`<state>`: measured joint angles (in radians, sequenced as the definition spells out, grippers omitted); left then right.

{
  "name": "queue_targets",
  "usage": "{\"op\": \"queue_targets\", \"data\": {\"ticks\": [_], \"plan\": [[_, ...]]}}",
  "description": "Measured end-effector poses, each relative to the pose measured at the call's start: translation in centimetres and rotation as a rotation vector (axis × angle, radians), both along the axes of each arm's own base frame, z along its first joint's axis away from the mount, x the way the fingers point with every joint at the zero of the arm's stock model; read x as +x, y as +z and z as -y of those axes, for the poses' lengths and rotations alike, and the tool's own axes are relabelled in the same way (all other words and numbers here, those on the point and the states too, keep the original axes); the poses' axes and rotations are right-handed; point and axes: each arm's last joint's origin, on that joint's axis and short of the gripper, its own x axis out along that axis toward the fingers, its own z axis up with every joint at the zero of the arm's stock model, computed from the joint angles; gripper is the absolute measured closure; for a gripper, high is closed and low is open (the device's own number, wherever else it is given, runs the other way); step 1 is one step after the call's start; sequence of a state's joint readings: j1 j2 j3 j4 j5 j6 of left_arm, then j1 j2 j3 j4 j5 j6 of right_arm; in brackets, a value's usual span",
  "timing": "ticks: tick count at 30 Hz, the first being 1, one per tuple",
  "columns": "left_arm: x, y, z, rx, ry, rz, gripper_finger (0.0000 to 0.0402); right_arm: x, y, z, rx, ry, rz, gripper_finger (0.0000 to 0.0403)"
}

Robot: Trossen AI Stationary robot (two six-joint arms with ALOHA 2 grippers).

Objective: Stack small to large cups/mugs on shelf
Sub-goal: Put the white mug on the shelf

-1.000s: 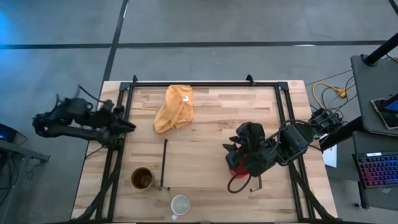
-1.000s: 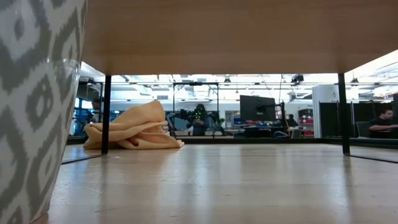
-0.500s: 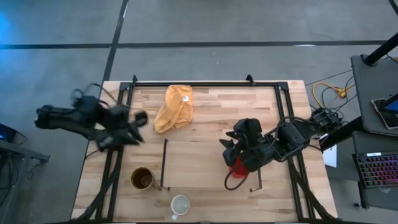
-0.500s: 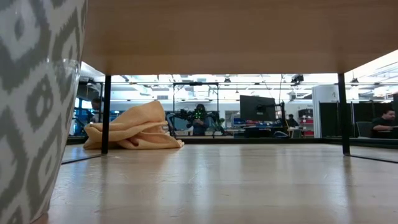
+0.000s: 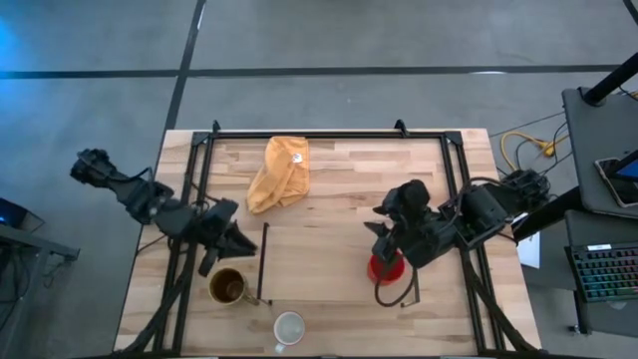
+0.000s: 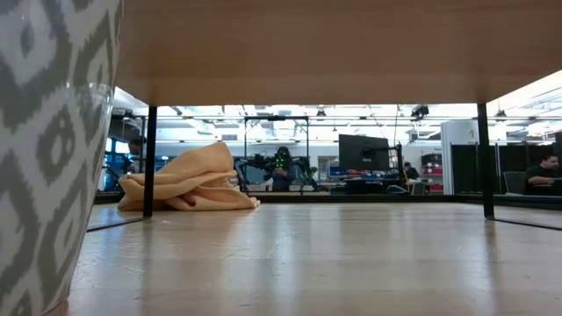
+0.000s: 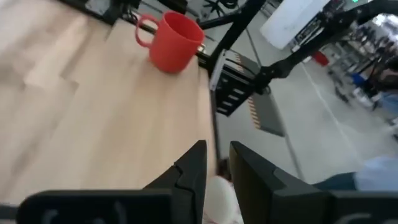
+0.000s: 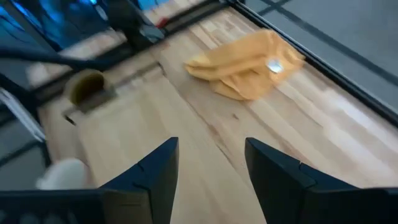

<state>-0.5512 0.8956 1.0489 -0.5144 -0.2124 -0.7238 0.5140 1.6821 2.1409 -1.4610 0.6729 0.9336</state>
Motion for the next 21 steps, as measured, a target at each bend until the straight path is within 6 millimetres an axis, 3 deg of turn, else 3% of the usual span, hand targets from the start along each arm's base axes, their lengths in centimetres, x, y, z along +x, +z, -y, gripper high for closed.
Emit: {"op": "queue_targets", "data": {"ticks": [6, 13, 17, 21], "plan": [[0.3, 0.0, 4.0, -0.106, -0.002, -0.079, 0.0345, -1.4, -0.3, -0.3, -0.029, 0.009, -0.078, 0.0225], [2.0, -0.5, 8.8, -0.171, 0.013, -0.191, 0.0345, -1.4, -0.3, -0.3, -0.025, 0.007, -0.074, 0.0225], [2.8, -1.8, 10.9, -0.185, 0.085, -0.360, 0.0345, -1.4, -0.3, -0.3, -0.023, 0.005, -0.074, 0.0225], [2.6, -3.5, 12.7, -0.313, 0.187, -0.583, 0.0345, -1.4, -0.4, -0.4, 0.000, 0.014, -0.084, 0.0225]]}}
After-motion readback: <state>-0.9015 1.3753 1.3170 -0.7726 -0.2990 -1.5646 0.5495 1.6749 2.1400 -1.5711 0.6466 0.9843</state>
